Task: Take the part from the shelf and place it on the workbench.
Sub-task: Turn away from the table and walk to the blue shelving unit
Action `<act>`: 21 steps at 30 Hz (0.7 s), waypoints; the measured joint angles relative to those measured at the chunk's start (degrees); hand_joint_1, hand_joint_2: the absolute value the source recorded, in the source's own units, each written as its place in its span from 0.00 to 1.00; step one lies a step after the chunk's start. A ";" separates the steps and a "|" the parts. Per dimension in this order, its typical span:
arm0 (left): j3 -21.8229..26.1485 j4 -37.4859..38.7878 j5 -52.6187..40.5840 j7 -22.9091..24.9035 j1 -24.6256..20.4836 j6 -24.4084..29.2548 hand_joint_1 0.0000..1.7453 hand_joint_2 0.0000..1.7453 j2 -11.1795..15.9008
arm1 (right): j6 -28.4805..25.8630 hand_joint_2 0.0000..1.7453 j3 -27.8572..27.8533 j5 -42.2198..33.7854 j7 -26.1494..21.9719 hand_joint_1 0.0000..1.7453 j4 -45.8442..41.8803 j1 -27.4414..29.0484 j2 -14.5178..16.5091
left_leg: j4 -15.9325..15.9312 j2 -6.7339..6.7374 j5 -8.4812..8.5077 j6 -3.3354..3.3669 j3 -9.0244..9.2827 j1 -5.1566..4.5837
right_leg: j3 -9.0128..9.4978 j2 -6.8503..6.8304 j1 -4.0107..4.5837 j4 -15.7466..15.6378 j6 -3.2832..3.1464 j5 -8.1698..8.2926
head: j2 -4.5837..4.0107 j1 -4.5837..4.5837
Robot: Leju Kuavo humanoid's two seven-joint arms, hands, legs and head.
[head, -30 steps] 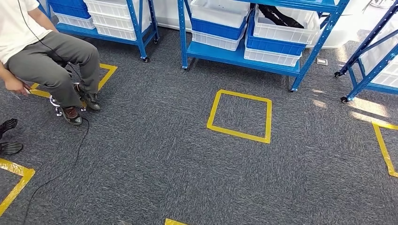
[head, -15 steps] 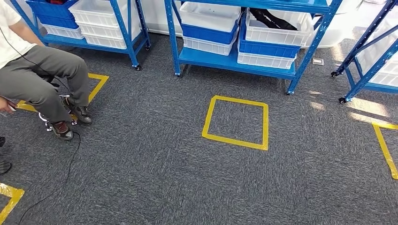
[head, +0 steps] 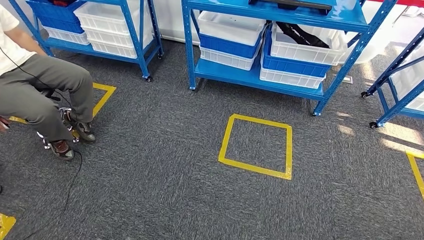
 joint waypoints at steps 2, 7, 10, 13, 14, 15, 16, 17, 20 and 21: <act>0.01 0.01 0.01 -0.02 -0.11 0.01 0.00 0.00 0.02 | 0.10 0.00 -0.03 0.04 0.00 0.00 0.09 -0.18 0.03 | 0.05 0.05 -1.62 -0.61 1.87 -0.08 | 1.48 -0.46 0.19 -2.56 -0.43 5.57 | 0.00 -0.18; -0.02 -0.07 0.02 -0.13 -1.05 0.08 0.00 0.00 -0.12 | 0.13 0.00 -0.15 0.20 0.01 0.00 0.01 -1.31 -0.08 | 7.77 0.73 -2.99 -2.00 0.09 0.47 | 5.23 -0.07 -0.17 -3.68 -4.78 4.64 | 0.00 -0.47; -0.03 -0.06 0.00 -0.13 -0.92 0.15 0.00 0.00 -0.16 | 0.11 0.00 -0.19 0.36 0.02 0.00 0.01 -1.13 -0.07 | 15.63 0.87 -7.55 -2.96 -6.27 1.05 | 6.39 0.04 -0.19 -3.80 -5.20 3.52 | 0.00 -0.62; -0.02 -0.06 0.03 -0.13 -0.47 0.33 0.00 0.00 -0.09 | 0.10 0.00 -0.19 0.49 0.00 0.00 0.02 -0.55 0.05 | 11.89 1.02 -3.71 -3.18 -8.17 1.45 | 7.70 0.13 -0.31 -3.81 -4.66 2.18 | 0.00 -0.66; -0.01 -0.06 0.04 -0.13 -0.38 0.39 0.00 0.00 -0.03 | 0.10 0.00 -0.19 0.52 0.00 0.00 0.02 -0.48 0.07 | 8.36 1.11 -0.55 -3.06 -7.43 1.48 | 8.25 0.12 -0.36 -3.84 -4.39 1.76 | 0.00 -0.67; -0.01 -0.06 0.04 -0.13 -0.33 0.43 0.00 0.00 0.03 | 0.09 0.00 -0.18 0.59 0.00 0.00 0.02 -0.49 0.09 | 5.66 1.23 1.21 -2.94 -6.90 1.31 | 8.84 0.11 -0.34 -3.87 -4.08 1.41 | 0.00 -0.63; 0.00 -0.06 0.03 -0.13 -0.33 0.45 0.00 0.00 0.07 | 0.09 0.00 -0.18 0.72 0.00 0.00 0.01 -0.56 0.10 | 3.96 1.28 2.00 -2.66 -6.46 1.07 | 9.11 0.10 -0.31 -3.90 -3.74 1.16 | 0.00 -0.64; 0.01 -0.06 0.02 -0.13 -0.28 0.46 0.00 0.00 0.09 | 0.09 0.00 -0.17 0.90 0.00 0.00 0.02 -0.64 0.12 | 3.32 1.32 2.40 -2.31 -6.29 0.81 | 9.22 0.08 -0.18 -3.94 -3.36 0.95 | 0.00 -0.61; 0.02 -0.06 -0.04 -0.27 -0.10 0.55 0.00 0.00 0.05 | 0.09 0.00 -0.16 1.36 -0.05 0.00 -0.01 -0.85 0.29 | 2.42 1.24 3.47 -1.15 -5.59 0.48 | 9.71 0.01 0.25 -4.23 -2.21 0.25 | 0.00 -0.58; 0.02 -0.06 -0.05 -0.39 -0.09 0.58 0.00 0.00 0.02 | 0.09 0.00 -0.17 1.37 -0.09 0.00 -0.03 -0.91 0.30 | 1.79 1.25 3.64 -0.86 -5.14 0.57 | 9.65 -0.01 0.32 -3.71 -2.03 -0.22 | 0.00 -0.54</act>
